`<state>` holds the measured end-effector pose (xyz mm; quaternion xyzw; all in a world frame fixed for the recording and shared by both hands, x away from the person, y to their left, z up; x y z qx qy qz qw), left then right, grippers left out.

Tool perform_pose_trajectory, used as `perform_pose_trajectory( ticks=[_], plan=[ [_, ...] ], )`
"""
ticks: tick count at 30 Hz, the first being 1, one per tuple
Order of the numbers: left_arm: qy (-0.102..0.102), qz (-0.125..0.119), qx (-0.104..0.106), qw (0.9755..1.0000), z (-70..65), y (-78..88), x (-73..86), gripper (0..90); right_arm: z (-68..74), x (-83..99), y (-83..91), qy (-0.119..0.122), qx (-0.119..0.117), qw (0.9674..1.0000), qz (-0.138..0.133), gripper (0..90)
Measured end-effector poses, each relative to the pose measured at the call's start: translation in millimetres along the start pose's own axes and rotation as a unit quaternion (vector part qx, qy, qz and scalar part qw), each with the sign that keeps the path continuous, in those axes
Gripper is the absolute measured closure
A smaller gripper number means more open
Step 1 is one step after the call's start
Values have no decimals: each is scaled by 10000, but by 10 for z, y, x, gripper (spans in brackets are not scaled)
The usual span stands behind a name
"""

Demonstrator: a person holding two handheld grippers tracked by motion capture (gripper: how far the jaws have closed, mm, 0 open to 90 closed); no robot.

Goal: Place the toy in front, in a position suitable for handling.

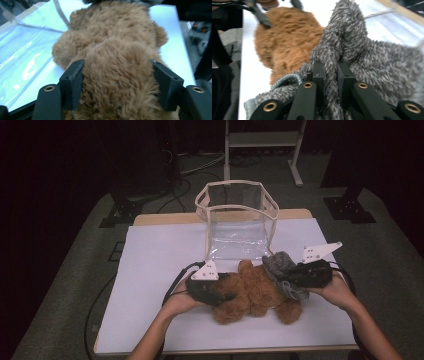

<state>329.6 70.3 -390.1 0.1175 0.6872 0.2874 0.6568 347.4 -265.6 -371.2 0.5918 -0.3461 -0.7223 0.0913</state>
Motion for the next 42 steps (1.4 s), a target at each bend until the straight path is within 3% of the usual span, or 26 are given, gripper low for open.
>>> perform_pose_trajectory(
  ticks=[4, 8, 10, 14, 16, 18, 20, 25, 26, 33, 36, 40, 42],
  plan=[
    [-191, -110, 134, 9997, -71, 27, -19, 268, -149, 60, 84, -172, 178, 9997, -57, 789],
    [-352, -72, 80, 9993, -110, -4, -15, 212, -197, 87, 116, -207, 286, 9993, -80, 788],
    [-473, -31, -22, 9989, -136, -50, 5, 153, -239, 116, 165, -258, 470, 9985, -85, 788],
    [-582, 7, -199, 9981, -157, -115, 29, 111, -268, 188, 143, -383, 454, 9982, -58, 789],
    [-623, 79, -243, 9977, -155, -132, 42, 149, -256, 204, 97, -388, 358, 9986, -15, 793],
    [-620, 82, -347, 9974, -123, -107, 50, 240, -232, 219, 46, -444, 247, 9987, 18, 796],
    [-570, 65, -336, 9978, -99, -93, 56, 276, -202, 222, 16, -462, 192, 9987, 6, 799],
    [-352, 25, -361, 9987, 22, -19, 90, 285, -118, 168, -43, -390, 35, 9992, 13, 802],
    [-223, -6, -354, 9991, 80, 27, 116, 290, -70, 136, -95, -341, -38, 9994, 16, 802],
    [87, -99, -410, 9991, 231, 162, 190, 301, 61, 69, -236, -261, -309, 9991, -92, 802],
    [87, -63, -106, 9999, 209, 185, 186, 290, 107, 62, -283, -182, -338, 9991, -161, 801],
    [-78, 41, -85, 9999, 160, 157, 158, 280, 92, 113, -247, -208, -270, 9992, -207, 801],
    [-185, 118, -38, 9998, 119, 144, 121, 285, 72, 220, -179, -291, -211, 9988, -335, 799]
  ],
)
Point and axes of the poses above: each handheld gripper's, and its own axes: y roughly backward along the jaws, x roughly out of its underside, z roughly to its left, the point moved 1 cm from there along -y, roughly forward along the jaws, and after that the axes turned 3 degrees about z, right-handed, at the moved point
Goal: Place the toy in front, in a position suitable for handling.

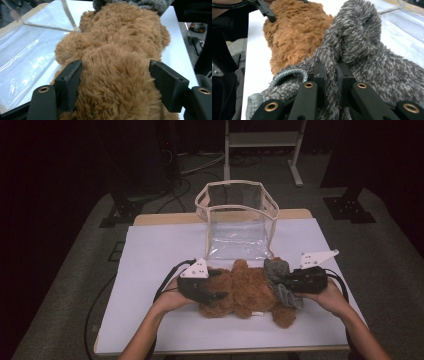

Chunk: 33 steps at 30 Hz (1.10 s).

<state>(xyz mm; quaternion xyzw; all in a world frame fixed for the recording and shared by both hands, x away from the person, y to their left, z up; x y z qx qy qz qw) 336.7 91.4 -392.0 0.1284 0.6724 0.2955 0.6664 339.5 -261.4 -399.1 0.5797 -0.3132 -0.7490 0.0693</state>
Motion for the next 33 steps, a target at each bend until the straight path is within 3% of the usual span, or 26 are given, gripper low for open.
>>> perform_pose_trajectory(
  ticks=[7, 8, 14, 19, 21, 22, 24, 26, 29, 30, 32, 33],
  plan=[
    [15, 45, 23, 10000, -28, -1, 6, 289, -42, 300, 149, -334, 76, 9993, -169, 795],
    [42, 14, 33, 10000, -30, -8, 16, 288, -44, 388, 160, -413, 111, 9990, -110, 794],
    [64, -22, 36, 10000, -40, -13, 24, 274, -58, 528, 156, -486, 269, 9981, 256, 792],
    [-31, -5, 33, 10000, -57, -12, 13, 250, -94, 685, 342, -648, 545, 9954, 451, 779],
    [-56, -43, 29, 10000, -61, -5, 19, 247, -109, 785, 431, -756, 636, 9938, 507, 752],
    [-30, -100, 27, 9999, -59, 4, 25, 244, -135, 868, 508, -917, 641, 9925, 498, 645],
    [0, -116, 36, 9999, -56, 6, 25, 243, -144, 884, 537, -961, 652, 9921, 470, 602],
    [-24, -103, 16, 9999, -51, 16, 17, 233, -117, 824, 598, -829, 692, 9936, 345, 494],
    [-31, -131, -10, 9999, -41, 58, -5, 222, -85, 727, 611, -673, 695, 9950, 237, 447],
    [-21, -128, -32, 9999, -38, 78, -8, 218, -50, 614, 590, -455, 683, 9965, 180, 409],
    [-30, -138, -70, 9999, -35, 116, 1, 215, -34, 560, 568, -380, 648, 9971, 128, 393],
    [-20, -124, -93, 9999, -36, 135, 13, 202, -5, 456, 507, -208, 549, 9983, 48, 355]
  ],
)
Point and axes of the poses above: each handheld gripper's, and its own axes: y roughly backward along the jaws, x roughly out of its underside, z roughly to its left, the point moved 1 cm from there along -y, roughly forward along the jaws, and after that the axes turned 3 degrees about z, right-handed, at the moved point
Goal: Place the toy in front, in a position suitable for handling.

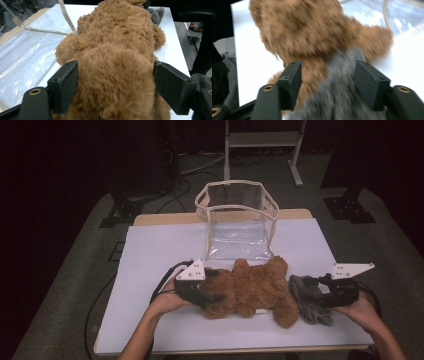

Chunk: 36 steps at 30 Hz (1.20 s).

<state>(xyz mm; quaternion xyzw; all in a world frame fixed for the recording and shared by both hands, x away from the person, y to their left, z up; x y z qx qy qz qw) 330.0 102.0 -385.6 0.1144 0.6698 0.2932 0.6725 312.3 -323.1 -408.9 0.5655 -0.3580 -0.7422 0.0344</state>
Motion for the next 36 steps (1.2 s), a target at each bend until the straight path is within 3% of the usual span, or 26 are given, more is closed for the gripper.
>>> perform_pose_trajectory(
  ticks=[5, 9, 15, 19, 21, 22, 23, 25, 29, 36],
  plan=[
    [36, 57, -118, 9999, 24, 82, 127, 186, 67, -191, -205, 322, -315, 9990, -49, 299],
    [59, 63, -149, 9999, 23, 96, 222, 172, 46, -258, -361, 365, -471, 9982, -38, 271],
    [-3, 98, -34, 9999, 5, 62, 327, 129, 94, -263, -611, 541, -560, 9969, 152, 228],
    [46, 152, -194, 9997, 0, -48, 397, 115, 141, -277, -728, 550, -538, 9970, 56, 231],
    [84, 153, -230, 9996, -7, -57, 399, 154, 155, -277, -751, 613, -527, 9967, 67, 247],
    [95, 142, -267, 9995, -14, -60, 402, 276, 174, -285, -777, 635, -491, 9968, 22, 300],
    [63, 119, -302, 9995, -22, -58, 404, 276, 174, -285, -777, 635, -491, 9968, 22, 300],
    [50, 37, -362, 9993, -33, -50, 406, 361, 184, -307, -776, 611, -462, 9971, -25, 380],
    [127, -119, -336, 9993, -27, 8, 385, 386, 232, -384, -734, 664, -443, 9968, -23, 436],
    [191, -135, -181, 9996, -80, 157, 301, 385, 374, -523, -658, 754, -583, 9954, -21, 447]
  ],
)
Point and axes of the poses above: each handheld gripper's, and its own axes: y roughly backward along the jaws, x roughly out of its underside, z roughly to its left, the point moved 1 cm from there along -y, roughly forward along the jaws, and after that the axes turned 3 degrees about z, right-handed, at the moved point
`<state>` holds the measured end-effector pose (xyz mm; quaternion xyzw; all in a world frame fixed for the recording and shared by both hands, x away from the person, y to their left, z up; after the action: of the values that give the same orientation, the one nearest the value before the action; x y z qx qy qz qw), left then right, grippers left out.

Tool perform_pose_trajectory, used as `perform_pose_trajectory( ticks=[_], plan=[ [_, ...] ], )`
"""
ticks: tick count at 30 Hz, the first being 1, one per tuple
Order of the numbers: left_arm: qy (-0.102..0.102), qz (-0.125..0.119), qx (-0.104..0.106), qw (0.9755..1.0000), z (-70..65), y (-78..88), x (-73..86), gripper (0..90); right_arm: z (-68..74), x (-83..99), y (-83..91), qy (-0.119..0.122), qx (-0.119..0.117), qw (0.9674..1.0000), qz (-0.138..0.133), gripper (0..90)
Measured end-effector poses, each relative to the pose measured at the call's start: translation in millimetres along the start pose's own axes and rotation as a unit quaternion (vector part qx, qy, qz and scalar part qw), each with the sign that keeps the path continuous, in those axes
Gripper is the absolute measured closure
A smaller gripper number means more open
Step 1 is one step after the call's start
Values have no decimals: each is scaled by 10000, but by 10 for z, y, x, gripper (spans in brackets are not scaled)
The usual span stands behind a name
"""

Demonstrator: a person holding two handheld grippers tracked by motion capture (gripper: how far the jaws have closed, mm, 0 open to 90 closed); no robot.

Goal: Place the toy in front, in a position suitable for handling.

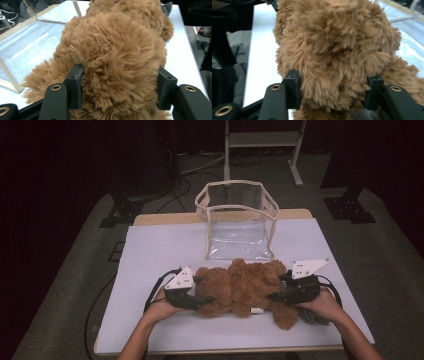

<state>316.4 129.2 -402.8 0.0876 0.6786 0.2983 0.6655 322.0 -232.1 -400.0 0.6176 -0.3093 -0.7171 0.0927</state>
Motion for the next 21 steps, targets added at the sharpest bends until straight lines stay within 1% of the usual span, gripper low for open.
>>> perform_pose_trajectory(
  ticks=[1, 2, 3, 4, 5, 6, 8, 9, 10, 12, 14, 15, 17, 18, 19, 20, 21],
  plan=[
    [-61, 129, 62, 9999, -49, 54, -21, 383, 59, -28, -8, 32, -61, 10000, 50, 446],
    [-61, 129, 62, 9999, -49, 54, -21, 382, 89, -35, -11, 24, -88, 9999, 69, 446],
    [-39, 177, 113, 9998, -92, 104, -6, 381, 118, -38, -11, 8, -127, 9999, 89, 445],
    [-39, 177, 113, 9998, -92, 104, -6, 378, 152, -38, -9, 8, -158, 9998, 91, 445],
    [-6, 227, 174, 9996, -115, 123, 14, 378, 152, -38, -9, 8, -158, 9998, 91, 445],
    [-5, 233, 182, 9996, -139, 138, 35, 376, 186, -34, -5, 25, -189, 9998, 97, 446],
    [105, 203, 210, 9995, -164, 170, 61, 374, 255, -26, -1, 22, -253, 9996, 133, 445],
    [103, 205, 211, 9995, -167, 183, 67, 373, 318, -27, 8, -26, -307, 9995, 112, 446],
    [112, 205, 189, 9995, -173, 192, 70, 373, 318, -27, 8, -26, -307, 9995, 112, 446],
    [109, 216, 193, 9995, -169, 198, 75, 368, 367, -43, 12, 22, -303, 9994, 155, 445],
    [149, 213, 163, 9995, -149, 196, 84, 350, 360, -39, 5, 20, -286, 9994, 187, 445],
    [160, 223, 159, 9995, -141, 192, 90, 342, 323, -17, -8, 7, -248, 9995, 207, 437],
    [139, 230, 94, 9996, -131, 187, 100, 326, 302, -2, -13, 12, -224, 9995, 206, 423],
    [142, 201, 65, 9997, -127, 191, 106, 305, 283, 14, -15, 7, -189, 9996, 210, 403],
    [98, 168, -7, 9998, -122, 202, 111, 264, 226, 51, -6, -44, -164, 9998, 131, 364],
    [78, 105, -32, 9999, -113, 216, 118, 264, 226, 51, -6, -44, -164, 9998, 131, 364],
    [90, -5, -28, 10000, -97, 230, 139, 242, 162, 85, 21, -63, -115, 9999, 48, 328]
  ],
)
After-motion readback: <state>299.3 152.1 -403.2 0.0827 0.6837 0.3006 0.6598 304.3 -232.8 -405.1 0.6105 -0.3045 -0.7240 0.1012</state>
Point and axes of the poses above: each handheld gripper's, and its own axes: y roughly backward along the jaws, x roughly out of its underside, z roughly to its left, the point moved 1 cm from there along -y, roughly forward along the jaws, and after that the axes turned 3 degrees about z, right-handed, at the moved point
